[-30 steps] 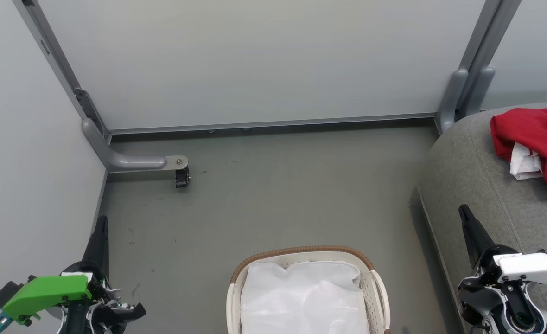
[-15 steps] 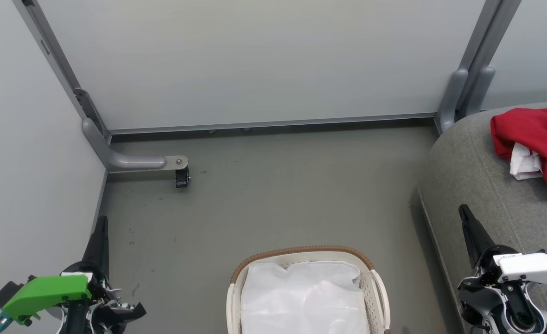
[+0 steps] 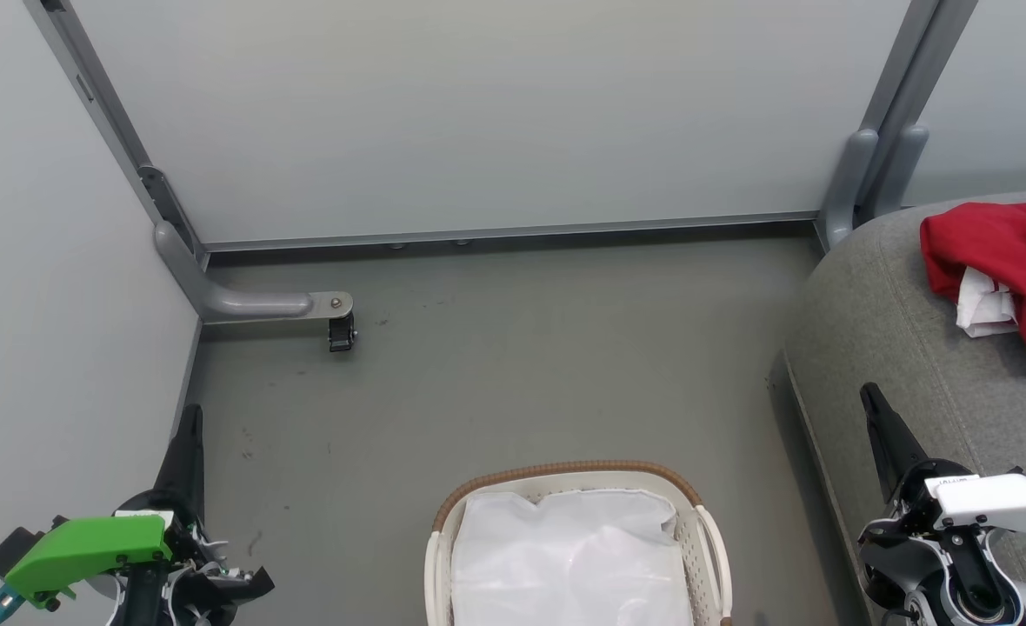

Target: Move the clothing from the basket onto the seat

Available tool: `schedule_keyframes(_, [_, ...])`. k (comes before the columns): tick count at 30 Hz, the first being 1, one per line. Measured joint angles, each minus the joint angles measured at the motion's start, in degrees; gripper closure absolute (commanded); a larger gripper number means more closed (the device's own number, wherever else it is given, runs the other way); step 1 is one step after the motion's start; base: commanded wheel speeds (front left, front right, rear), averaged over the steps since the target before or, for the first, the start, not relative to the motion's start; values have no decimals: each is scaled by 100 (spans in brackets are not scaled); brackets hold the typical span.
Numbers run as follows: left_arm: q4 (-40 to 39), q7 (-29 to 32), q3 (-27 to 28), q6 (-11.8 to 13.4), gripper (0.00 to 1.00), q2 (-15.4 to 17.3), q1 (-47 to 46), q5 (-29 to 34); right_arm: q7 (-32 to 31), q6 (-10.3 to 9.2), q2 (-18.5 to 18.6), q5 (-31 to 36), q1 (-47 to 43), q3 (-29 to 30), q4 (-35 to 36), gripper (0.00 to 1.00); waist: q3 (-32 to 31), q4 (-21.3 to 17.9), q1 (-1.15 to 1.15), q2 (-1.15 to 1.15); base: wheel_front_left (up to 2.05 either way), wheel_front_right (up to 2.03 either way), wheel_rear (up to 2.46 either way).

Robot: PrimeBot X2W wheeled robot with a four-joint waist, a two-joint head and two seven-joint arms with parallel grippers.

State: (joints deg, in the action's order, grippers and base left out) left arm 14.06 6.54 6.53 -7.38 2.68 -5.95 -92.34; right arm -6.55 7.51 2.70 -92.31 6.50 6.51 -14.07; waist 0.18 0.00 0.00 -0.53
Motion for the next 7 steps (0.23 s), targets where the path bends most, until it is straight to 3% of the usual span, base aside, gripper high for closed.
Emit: schedule_keyframes(7, [-1,0,0,0,100,0,0,0,0,0,0,0,0,0,0,100,0,0,0,0,0,0,0])
